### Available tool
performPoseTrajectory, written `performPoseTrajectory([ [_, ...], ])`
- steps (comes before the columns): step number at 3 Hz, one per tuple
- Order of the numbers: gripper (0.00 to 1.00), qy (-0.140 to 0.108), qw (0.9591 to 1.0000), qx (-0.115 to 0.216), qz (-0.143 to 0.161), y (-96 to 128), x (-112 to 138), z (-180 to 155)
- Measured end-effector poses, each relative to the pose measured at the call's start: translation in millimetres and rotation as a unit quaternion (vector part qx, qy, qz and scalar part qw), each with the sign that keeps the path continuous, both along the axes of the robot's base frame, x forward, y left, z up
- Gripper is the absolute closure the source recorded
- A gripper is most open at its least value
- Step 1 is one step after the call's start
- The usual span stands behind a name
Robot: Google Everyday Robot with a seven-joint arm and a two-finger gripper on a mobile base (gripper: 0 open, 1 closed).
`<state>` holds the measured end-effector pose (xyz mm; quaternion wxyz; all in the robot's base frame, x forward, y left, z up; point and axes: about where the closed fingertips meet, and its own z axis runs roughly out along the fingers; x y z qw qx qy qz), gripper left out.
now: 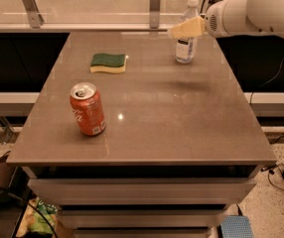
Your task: Move blue plastic bottle near coke can
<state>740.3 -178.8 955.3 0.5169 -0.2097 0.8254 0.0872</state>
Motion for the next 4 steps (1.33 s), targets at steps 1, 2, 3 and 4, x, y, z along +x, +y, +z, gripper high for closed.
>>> performPoseTrajectory([
  [1,0.0,0.006,0.9999,0.015,-0.001,8,15,-17],
  [2,0.0,0.007,0.9995,0.029,-0.008,9,30,-28],
  [3,0.18,0.008,0.9995,0.029,-0.006,11,31,-29],
  [4,0.41,0.009,0.9995,0.029,-0.005,13,31,-31],
])
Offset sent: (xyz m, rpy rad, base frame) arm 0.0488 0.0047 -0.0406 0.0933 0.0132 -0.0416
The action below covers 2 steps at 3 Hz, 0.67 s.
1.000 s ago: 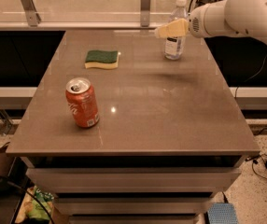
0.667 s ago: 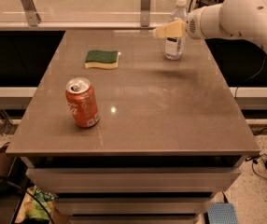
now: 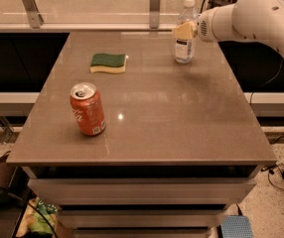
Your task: Move blue plastic bottle near coke can
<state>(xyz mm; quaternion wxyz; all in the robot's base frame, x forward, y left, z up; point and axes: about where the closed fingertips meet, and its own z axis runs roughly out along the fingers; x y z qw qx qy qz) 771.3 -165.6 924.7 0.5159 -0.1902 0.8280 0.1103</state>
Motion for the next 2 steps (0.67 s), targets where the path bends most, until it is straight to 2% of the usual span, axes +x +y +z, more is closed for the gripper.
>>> performPoseTrajectory([
  [2,0.87,0.001,1.0,0.0,0.003,3.9,0.6,-2.0],
])
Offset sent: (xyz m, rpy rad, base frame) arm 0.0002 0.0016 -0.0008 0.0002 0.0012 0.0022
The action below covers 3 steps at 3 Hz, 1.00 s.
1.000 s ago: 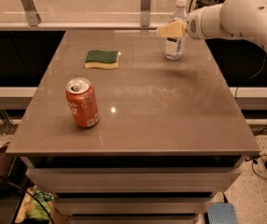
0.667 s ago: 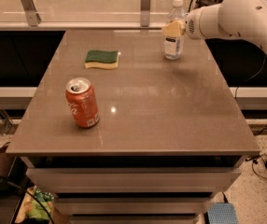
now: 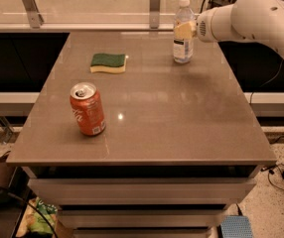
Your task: Move blue plastic bottle near coke can
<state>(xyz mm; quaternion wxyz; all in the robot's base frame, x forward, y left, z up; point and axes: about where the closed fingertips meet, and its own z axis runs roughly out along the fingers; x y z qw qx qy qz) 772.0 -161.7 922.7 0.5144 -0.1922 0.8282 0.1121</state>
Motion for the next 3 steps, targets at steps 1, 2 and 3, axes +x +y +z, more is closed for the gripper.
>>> performPoseTrajectory([
  [1,1.0,0.001,1.0,0.0,0.001,2.0,0.3,-1.0],
  [2,1.0,0.001,1.0,0.0,0.001,2.0,0.3,-1.0],
  [3,0.83,0.001,1.0,0.0,0.003,4.2,0.7,-2.1],
])
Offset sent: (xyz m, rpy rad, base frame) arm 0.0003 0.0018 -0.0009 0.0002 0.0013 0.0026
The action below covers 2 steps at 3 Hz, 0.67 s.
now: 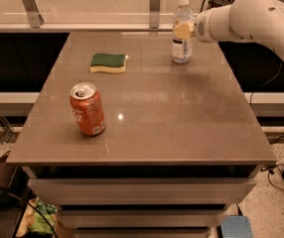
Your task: Move blue plastic bottle near coke can
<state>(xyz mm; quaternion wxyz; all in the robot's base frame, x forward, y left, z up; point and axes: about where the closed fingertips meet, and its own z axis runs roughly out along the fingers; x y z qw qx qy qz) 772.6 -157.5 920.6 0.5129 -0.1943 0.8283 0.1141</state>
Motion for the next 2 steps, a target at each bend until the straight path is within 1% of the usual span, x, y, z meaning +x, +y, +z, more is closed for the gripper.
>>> performPoseTrajectory([
  [2,0.36,0.001,1.0,0.0,0.003,4.1,0.6,-2.1],
])
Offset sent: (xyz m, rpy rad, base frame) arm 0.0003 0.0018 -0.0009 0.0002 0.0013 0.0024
